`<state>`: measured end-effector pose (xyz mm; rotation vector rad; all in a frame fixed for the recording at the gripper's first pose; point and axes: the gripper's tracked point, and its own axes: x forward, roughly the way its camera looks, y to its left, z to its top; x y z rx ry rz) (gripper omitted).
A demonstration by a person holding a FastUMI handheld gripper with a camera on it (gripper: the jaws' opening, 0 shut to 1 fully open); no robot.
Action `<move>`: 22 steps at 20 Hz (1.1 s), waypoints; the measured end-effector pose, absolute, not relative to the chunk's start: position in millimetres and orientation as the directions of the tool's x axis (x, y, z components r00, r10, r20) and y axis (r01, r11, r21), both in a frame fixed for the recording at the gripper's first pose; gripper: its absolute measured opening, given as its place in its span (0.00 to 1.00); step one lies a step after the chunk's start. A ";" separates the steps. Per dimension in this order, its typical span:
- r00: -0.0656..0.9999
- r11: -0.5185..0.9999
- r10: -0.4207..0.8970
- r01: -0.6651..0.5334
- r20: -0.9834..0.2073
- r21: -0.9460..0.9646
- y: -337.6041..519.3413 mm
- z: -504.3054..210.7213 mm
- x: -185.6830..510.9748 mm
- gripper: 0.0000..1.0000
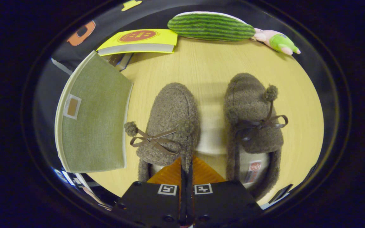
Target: Open the storage box then place both shoes into the box .Put the left shoe in first, then the right shoe, with the right side of both shoes facing outward in a uniform manner.
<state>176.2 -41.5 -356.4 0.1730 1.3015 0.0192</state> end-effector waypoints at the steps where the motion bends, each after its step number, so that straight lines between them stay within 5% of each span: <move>1: 0.273 0.986 0.114 0.091 -0.955 0.143 -42.1 -352.2 175.7 0.06; 22: 0.447 0.971 0.190 0.047 -0.874 0.235 28.2 -185.9 175.4 0.06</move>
